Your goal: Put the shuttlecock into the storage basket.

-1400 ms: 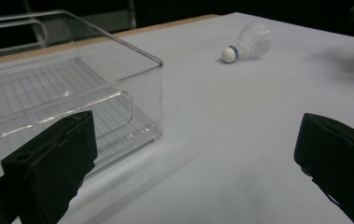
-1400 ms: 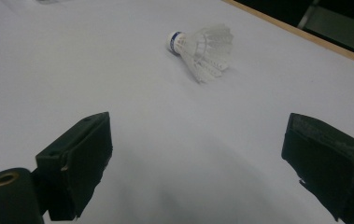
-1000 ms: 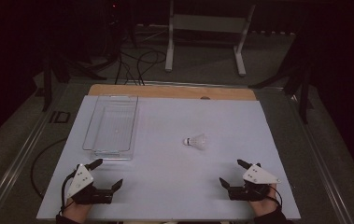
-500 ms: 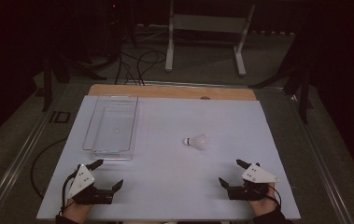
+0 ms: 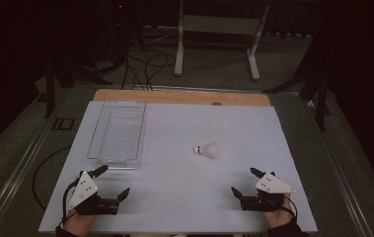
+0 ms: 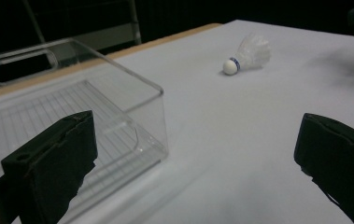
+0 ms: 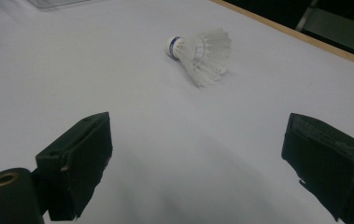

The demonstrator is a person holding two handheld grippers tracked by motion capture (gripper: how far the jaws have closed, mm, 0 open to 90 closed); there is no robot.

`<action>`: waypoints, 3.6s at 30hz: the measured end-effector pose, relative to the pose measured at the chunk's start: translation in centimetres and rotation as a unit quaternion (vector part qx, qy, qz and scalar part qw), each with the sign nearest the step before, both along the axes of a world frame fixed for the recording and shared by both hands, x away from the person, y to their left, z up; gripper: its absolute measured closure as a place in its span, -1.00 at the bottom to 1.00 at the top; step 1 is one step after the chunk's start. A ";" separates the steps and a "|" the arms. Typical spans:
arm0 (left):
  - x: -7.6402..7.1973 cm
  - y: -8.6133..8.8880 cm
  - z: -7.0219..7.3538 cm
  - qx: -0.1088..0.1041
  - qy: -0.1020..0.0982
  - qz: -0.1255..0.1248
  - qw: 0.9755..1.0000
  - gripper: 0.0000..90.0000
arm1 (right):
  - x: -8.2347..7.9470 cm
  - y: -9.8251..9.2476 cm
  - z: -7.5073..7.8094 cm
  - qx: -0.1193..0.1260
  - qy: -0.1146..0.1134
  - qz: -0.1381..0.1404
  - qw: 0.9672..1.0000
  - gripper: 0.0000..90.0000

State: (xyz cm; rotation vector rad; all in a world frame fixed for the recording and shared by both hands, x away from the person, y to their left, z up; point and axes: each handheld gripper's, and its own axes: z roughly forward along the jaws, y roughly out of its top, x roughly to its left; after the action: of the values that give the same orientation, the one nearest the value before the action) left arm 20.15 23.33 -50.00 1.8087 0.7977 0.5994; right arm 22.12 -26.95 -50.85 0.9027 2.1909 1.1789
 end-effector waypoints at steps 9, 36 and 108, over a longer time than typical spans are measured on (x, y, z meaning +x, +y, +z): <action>0.3 -0.3 2.7 0.024 -0.015 -0.016 0.999 -1.00 | -0.1 0.2 0.1 -0.003 -0.002 0.004 1.000 -0.81; 4.3 -4.1 7.9 0.078 0.002 -0.106 0.991 -1.00 | -0.1 0.4 0.0 -0.003 0.008 0.011 1.000 -0.81; 12.8 -18.4 5.6 0.246 0.106 -0.350 0.898 -1.00 | -0.1 0.6 -0.1 0.002 0.017 0.024 1.000 -0.81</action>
State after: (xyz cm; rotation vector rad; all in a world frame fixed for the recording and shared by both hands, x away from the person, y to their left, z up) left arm 32.92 4.91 -44.37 2.4703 0.0730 0.1224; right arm 22.04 -26.40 -50.96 0.8822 2.2494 1.1990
